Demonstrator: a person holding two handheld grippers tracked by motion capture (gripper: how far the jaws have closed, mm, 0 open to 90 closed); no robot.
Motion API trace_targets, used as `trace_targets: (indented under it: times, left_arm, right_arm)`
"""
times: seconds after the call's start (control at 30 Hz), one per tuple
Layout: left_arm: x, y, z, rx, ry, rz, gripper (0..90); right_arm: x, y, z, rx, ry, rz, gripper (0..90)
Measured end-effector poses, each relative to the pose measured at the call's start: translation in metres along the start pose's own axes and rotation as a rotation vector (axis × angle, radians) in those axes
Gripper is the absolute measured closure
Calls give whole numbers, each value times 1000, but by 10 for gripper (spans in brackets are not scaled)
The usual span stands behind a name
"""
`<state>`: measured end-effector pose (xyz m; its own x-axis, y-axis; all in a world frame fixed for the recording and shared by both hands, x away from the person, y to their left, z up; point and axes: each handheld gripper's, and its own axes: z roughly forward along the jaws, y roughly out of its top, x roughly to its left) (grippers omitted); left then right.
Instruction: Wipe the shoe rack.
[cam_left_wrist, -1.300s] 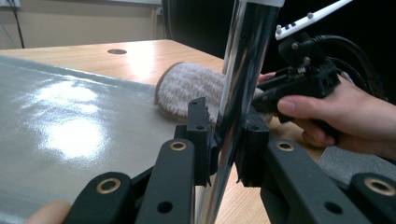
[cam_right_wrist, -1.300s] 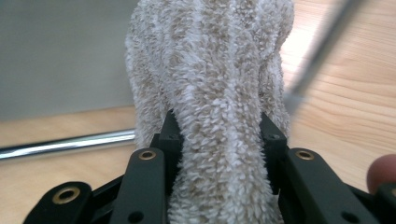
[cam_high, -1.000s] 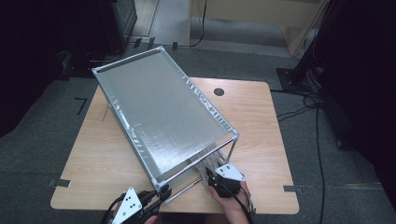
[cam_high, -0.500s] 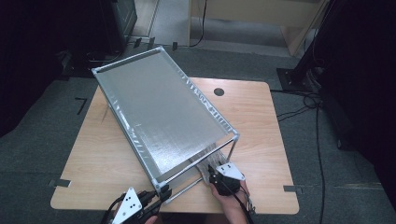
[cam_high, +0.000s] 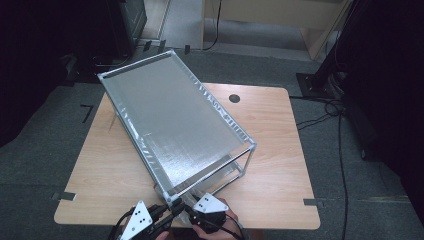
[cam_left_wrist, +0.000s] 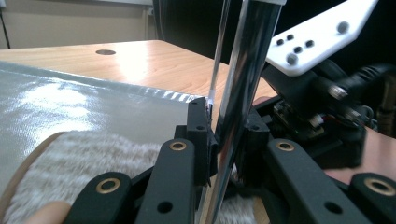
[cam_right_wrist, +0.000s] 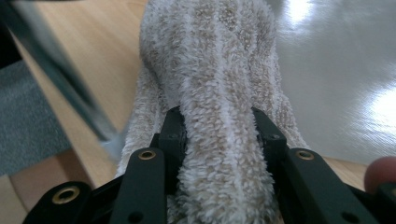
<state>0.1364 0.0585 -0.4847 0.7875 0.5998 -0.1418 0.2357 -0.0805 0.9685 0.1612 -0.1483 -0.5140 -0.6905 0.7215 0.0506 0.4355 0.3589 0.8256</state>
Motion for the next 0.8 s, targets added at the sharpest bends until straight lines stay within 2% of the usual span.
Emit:
trace_targets:
  times: [0.1, 0.17, 0.27, 0.4, 0.6, 0.73, 0.8]
  left_arm:
    - [0, 0, 0, 2, 1, 2, 789]
    - [0, 0, -1, 4, 0, 3, 789]
    - [0, 0, -2, 7, -2, 2, 789]
    - [1, 0, -4, 7, -1, 7, 789]
    - [5, 0, -8, 6, 11, 0, 789]
    - [6, 0, -8, 8, 10, 3, 789]
    - [6, 0, -8, 8, 8, 2, 789]
  right_arm:
    - [-5, 0, -1, 3, 0, 10, 638]
    - [-13, 0, -3, 9, -27, 17, 639]
    - [-30, -2, -10, 17, -118, 21, 639]
    - [-62, -7, -26, 24, -217, 102, 639]
    - [-102, -16, -52, 38, -375, 172, 647]
    - [-110, -19, -58, 30, -382, 193, 641]
    - [-109, -20, -56, 28, -378, 185, 574]
